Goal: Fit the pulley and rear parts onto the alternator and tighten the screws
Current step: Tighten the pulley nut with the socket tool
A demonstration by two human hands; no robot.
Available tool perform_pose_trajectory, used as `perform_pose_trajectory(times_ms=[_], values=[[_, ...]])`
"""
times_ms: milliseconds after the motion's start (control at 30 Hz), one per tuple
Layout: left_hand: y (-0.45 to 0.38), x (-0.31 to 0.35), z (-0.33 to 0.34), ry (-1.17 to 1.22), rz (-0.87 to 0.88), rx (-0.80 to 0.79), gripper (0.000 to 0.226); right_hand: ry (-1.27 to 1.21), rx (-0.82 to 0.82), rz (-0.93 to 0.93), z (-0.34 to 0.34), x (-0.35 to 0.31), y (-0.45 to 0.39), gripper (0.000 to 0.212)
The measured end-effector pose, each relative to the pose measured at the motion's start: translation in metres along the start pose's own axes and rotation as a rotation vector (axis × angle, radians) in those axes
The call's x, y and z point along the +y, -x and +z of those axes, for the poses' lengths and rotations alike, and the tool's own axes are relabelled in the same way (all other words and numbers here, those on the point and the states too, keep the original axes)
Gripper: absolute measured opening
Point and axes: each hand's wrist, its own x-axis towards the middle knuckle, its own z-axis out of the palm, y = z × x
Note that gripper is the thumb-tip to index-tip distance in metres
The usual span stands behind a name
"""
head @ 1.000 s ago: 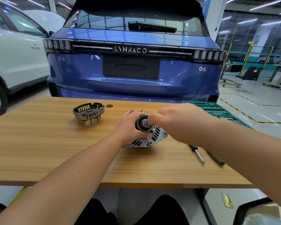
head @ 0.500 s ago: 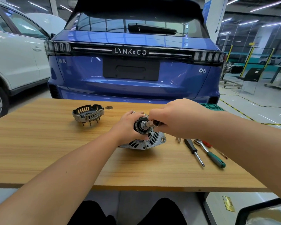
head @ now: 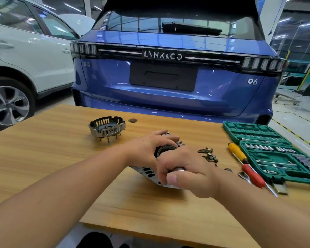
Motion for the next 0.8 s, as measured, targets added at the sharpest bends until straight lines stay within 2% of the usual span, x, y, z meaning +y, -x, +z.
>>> perform_pose_trajectory(times_ms=[67, 133, 167, 233, 333, 400, 467, 533, 567, 633, 700, 800], values=[[0.001, 0.004, -0.003, 0.012, 0.002, -0.017, 0.078, -0.034, -0.017, -0.013, -0.004, 0.004, -0.011, 0.033], [0.0, 0.005, -0.005, 0.001, 0.005, -0.033, 0.091, -0.073, 0.062, -0.048, -0.006, 0.008, -0.019, 0.029], [0.0, 0.004, -0.003, -0.012, 0.003, -0.025, 0.096, -0.105, 0.147, -0.073, -0.004, 0.009, -0.021, 0.028], [0.003, 0.004, 0.003, 0.035, -0.057, 0.05, 0.089, -0.217, 0.337, -0.084, 0.005, 0.01, -0.021, 0.031], [0.003, 0.008, 0.022, 0.182, -0.097, 0.239, 0.057, -0.353, 0.636, -0.041, 0.023, 0.007, -0.023, 0.038], [-0.001, 0.013, 0.036, 0.21, -0.091, 0.342, 0.037, -0.327, 0.886, 0.015, 0.034, 0.003, -0.029, 0.04], [-0.005, 0.02, 0.044, 0.263, -0.079, 0.403, 0.035, -0.275, 1.125, 0.06, 0.039, 0.001, -0.032, 0.046], [-0.007, 0.027, 0.044, 0.273, -0.041, 0.408, 0.041, -0.256, 1.273, 0.053, 0.04, 0.003, -0.029, 0.045], [-0.007, 0.029, 0.042, 0.267, -0.022, 0.397, 0.044, -0.27, 1.283, 0.029, 0.039, 0.004, -0.025, 0.042], [-0.008, 0.031, 0.036, 0.262, -0.015, 0.363, 0.048, -0.352, 1.177, -0.013, 0.037, 0.009, -0.013, 0.033], [-0.009, 0.031, 0.033, 0.256, -0.008, 0.34, 0.052, -0.395, 0.971, -0.04, 0.031, 0.015, -0.002, 0.025], [-0.011, 0.029, 0.031, 0.216, 0.019, 0.326, 0.05, -0.32, 0.635, -0.07, 0.01, 0.019, 0.005, 0.03]])
